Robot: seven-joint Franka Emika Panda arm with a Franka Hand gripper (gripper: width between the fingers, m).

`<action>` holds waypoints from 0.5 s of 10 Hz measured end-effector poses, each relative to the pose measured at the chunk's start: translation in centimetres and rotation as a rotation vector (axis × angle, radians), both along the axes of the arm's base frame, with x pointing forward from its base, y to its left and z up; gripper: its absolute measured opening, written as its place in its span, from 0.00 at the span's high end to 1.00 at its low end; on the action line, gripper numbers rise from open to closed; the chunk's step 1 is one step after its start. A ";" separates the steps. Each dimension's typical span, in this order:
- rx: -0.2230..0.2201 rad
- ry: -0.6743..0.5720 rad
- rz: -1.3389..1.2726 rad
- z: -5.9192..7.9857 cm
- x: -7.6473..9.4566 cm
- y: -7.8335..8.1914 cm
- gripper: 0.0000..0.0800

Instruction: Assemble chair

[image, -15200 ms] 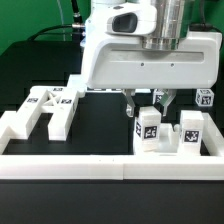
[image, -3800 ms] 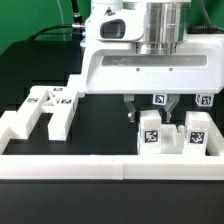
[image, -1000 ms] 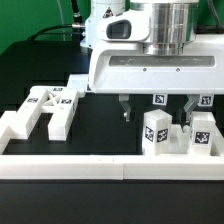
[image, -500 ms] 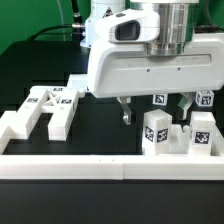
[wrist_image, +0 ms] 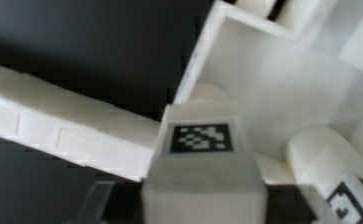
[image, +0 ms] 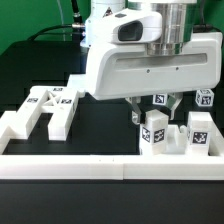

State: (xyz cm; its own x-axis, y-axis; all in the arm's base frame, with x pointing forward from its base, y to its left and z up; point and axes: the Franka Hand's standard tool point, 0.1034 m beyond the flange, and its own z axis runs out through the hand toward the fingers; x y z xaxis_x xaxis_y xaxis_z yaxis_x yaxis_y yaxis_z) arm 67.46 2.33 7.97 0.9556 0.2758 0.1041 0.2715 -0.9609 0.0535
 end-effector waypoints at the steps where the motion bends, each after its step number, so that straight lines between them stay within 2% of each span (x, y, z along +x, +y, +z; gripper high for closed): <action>1: 0.002 0.000 -0.012 0.0 0.0 0.0 0.64; 5: 0.046 -0.008 -0.379 0.0 0.0 0.1 0.64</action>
Offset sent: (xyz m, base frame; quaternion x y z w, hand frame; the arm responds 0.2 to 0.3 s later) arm -0.0004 0.0002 -0.0024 -0.0120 -0.0101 0.2444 0.9696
